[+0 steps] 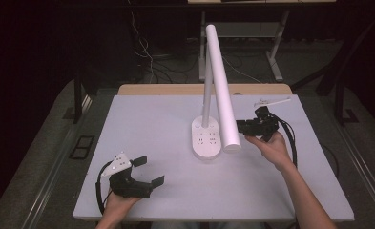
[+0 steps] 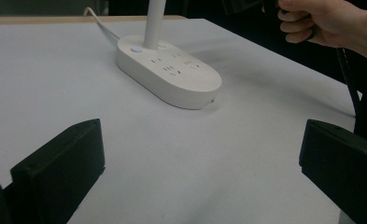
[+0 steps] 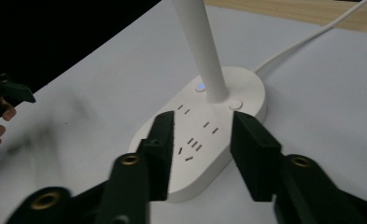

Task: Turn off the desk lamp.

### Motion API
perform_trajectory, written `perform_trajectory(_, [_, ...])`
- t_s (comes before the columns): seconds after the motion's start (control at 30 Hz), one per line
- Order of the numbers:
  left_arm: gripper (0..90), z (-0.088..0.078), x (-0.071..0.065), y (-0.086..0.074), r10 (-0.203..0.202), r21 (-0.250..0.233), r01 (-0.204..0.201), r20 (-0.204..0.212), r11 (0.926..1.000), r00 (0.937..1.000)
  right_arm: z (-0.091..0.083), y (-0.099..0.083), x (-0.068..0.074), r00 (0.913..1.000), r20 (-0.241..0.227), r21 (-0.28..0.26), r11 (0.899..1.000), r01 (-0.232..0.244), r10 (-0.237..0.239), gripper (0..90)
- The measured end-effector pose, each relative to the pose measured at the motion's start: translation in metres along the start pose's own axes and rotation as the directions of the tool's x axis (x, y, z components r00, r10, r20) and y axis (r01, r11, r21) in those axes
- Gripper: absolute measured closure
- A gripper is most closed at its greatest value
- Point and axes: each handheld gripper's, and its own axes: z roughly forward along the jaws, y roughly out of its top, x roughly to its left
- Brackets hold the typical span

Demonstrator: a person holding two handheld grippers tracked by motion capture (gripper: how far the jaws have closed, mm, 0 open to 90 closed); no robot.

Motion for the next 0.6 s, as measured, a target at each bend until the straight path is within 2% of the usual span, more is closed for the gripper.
perform_trajectory(0.03, [0.0,0.0,0.0,0.0,-0.002,-0.001,0.002,-0.001,1.0,1.0,0.0,0.0,0.0,1.0,0.0,0.0,1.0,0.0,0.0,53.8])
perform_trajectory(0.2, [0.0,0.001,-0.001,0.0,0.004,0.003,-0.004,0.002,1.0,1.0,-0.017,-0.014,0.009,0.9983,0.057,-0.012,1.0,-0.011,0.011,30.5])
perform_trajectory(0.23, [0.0,0.001,-0.001,0.0,0.003,0.003,-0.003,0.002,1.0,1.0,-0.017,-0.014,0.009,0.9983,0.057,-0.012,1.0,-0.011,0.011,30.5])
perform_trajectory(0.27, [0.0,0.001,-0.001,0.0,0.004,0.002,-0.004,0.003,1.0,1.0,-0.019,-0.017,0.01,0.9978,0.064,-0.01,1.0,-0.012,0.013,25.8])
perform_trajectory(0.3, [0.0,0.001,-0.001,0.0,0.003,0.001,-0.003,0.003,1.0,1.0,-0.025,-0.021,0.012,0.9972,0.071,-0.013,1.0,-0.019,0.02,17.1])
perform_trajectory(0.47, [0.0,0.001,-0.001,0.0,0.001,-0.001,-0.001,0.003,1.0,1.0,-0.035,-0.031,0.016,0.9966,0.08,-0.016,1.0,-0.017,0.018,10.1])
perform_trajectory(0.5, [0.0,0.001,-0.001,0.0,0.003,0.0,-0.003,0.002,1.0,1.0,-0.041,-0.039,0.017,0.996,0.088,-0.002,1.0,-0.016,0.016,0.3])
perform_trajectory(0.6, [0.0,0.001,-0.001,0.0,0.002,-0.002,-0.002,0.001,1.0,1.0,-0.046,-0.046,0.018,0.9949,0.1,0.005,1.0,-0.017,0.017,0.6])
